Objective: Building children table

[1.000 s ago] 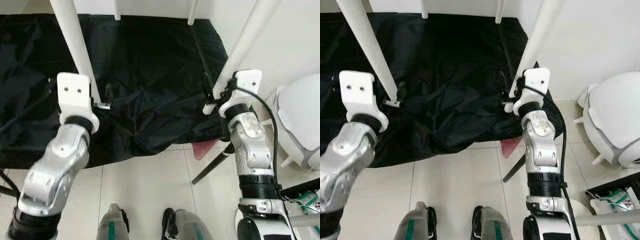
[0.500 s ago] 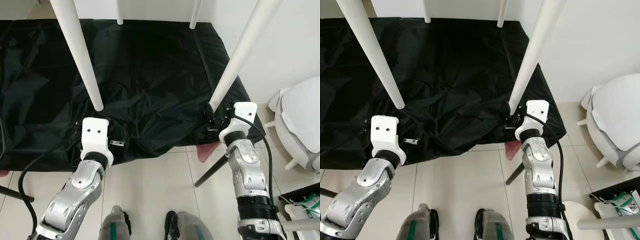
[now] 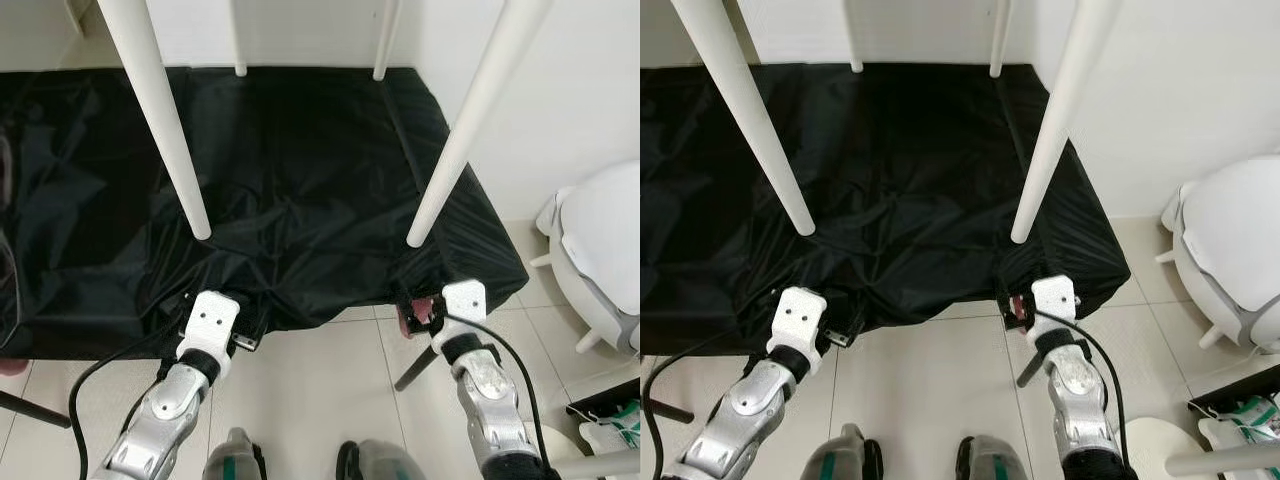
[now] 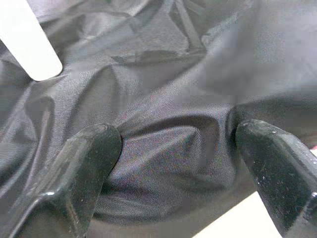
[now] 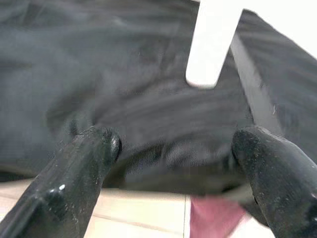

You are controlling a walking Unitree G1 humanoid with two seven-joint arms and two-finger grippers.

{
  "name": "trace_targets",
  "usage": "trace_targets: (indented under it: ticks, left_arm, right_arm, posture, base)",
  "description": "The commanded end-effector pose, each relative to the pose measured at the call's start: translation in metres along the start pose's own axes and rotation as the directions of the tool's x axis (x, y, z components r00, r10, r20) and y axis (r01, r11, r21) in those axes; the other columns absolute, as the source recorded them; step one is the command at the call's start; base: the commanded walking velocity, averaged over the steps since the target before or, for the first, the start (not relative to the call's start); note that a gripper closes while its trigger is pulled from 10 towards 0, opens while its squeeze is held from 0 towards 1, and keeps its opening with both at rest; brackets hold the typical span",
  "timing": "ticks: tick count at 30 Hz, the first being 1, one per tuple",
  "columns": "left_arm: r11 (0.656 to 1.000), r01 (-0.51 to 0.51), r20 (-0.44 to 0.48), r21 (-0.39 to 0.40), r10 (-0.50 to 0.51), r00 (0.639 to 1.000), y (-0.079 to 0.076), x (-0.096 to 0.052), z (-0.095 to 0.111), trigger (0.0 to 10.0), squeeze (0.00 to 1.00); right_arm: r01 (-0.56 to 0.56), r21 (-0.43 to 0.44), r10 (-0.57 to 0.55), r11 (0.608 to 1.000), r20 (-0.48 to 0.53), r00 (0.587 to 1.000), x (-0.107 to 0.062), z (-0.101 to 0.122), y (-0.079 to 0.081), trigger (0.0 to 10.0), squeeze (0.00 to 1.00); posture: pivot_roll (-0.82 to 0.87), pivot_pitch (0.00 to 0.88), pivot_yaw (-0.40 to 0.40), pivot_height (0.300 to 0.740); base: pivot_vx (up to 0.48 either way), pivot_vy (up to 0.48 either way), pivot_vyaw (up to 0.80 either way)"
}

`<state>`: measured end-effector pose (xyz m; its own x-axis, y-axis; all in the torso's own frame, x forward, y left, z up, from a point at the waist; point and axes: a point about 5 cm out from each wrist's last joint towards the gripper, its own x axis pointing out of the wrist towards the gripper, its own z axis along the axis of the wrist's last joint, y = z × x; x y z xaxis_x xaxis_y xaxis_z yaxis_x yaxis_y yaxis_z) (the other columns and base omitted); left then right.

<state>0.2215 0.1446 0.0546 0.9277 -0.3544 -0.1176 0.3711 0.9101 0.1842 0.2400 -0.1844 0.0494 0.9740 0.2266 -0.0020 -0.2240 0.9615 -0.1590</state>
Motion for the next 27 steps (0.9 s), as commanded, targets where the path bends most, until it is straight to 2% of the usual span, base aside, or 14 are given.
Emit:
trace_targets:
  ticks: [1, 5, 8, 11, 15, 18, 20, 21, 23, 27]
  left_arm:
    - [0.999, 0.007, -0.065, 0.040, -0.004, 0.998, -0.001, -0.007, -0.015, 10.0, 0.00]
    - [0.998, 0.055, -0.090, 0.039, -0.052, 0.995, -0.003, -0.014, -0.036, 10.0, 0.00]
    - [0.997, 0.067, -0.122, 0.037, -0.062, 0.991, -0.003, -0.018, -0.048, 10.0, 0.00]
    - [0.997, 0.068, -0.121, 0.038, -0.063, 0.991, -0.003, -0.018, -0.049, 10.0, 0.00]
    - [0.995, 0.074, -0.045, 0.068, -0.071, 0.996, 0.001, -0.026, -0.046, 10.0, 0.00]
    - [0.994, 0.069, -0.023, 0.079, -0.068, 0.997, 0.002, -0.027, -0.043, 10.0, 0.00]
    - [0.997, 0.021, 0.084, 0.072, -0.027, 0.996, 0.009, -0.025, -0.021, 10.0, 0.00]
    - [0.997, 0.021, 0.084, 0.072, -0.027, 0.996, 0.009, -0.025, -0.021, 10.0, 0.00]
    - [0.996, 0.020, 0.275, 0.082, -0.042, 0.961, 0.009, -0.025, 0.025, 10.0, 0.00]
    - [0.995, 0.037, 0.320, 0.090, -0.064, 0.945, 0.005, -0.027, 0.036, 10.0, 0.00]
  right_arm:
    - [-0.024, 0.000, 0.024, 1.000, -0.042, 0.999, -0.009, -0.011, 0.002, 10.0, 0.00]
    - [-0.071, -0.008, 0.070, 0.997, -0.103, 0.992, -0.028, -0.033, 0.000, 10.0, 0.00]
    - [-0.076, -0.004, 0.075, 0.997, -0.139, 0.987, -0.033, -0.041, -0.001, 10.0, 0.00]
    - [-0.076, -0.003, 0.075, 0.997, -0.138, 0.988, -0.033, -0.042, -0.001, 10.0, 0.00]
    - [-0.073, -0.023, 0.065, 0.997, -0.253, 0.965, -0.047, -0.064, -0.004, 10.0, 0.00]
    - [-0.074, -0.021, 0.066, 0.997, -0.267, 0.962, -0.048, -0.067, -0.004, 10.0, 0.00]
    - [-0.076, -0.017, 0.068, 0.997, -0.284, 0.956, -0.050, -0.071, -0.004, 10.0, 0.00]
    - [-0.076, -0.017, 0.068, 0.997, -0.284, 0.956, -0.050, -0.071, -0.004, 10.0, 0.00]
    - [-0.082, -0.012, 0.074, 0.997, -0.308, 0.948, -0.050, -0.076, -0.002, 10.0, 0.00]
    - [-0.091, -0.013, 0.082, 0.996, -0.318, 0.945, -0.048, -0.078, -0.001, 10.0, 0.00]
  posture:
    - [-0.04, 0.023, 0.019, 0.740]
    - [-0.04, 0.024, 0.034, 0.740]
    - [-0.04, 0.023, 0.035, 0.740]
    - [-0.04, 0.023, 0.035, 0.740]
    - [-0.04, 0.028, 0.037, 0.740]
    - [-0.04, 0.028, 0.037, 0.740]
    - [-0.03, 0.030, 0.037, 0.740]
    - [-0.03, 0.030, 0.037, 0.740]
    - [-0.01, 0.031, 0.032, 0.740]
    - [0.01, 0.029, 0.022, 0.740]
  base:
    - [0.000, 0.000, 0.00]
    - [0.000, 0.000, 0.00]
    - [0.000, 0.000, 0.00]
    - [0.000, 0.000, 0.00]
    - [0.000, 0.000, 0.00]
    - [0.000, 0.000, 0.00]
    - [0.000, 0.000, 0.00]
    - [0.000, 0.000, 0.00]
    - [0.000, 0.000, 0.00]
    - [0.000, 0.000, 0.00]
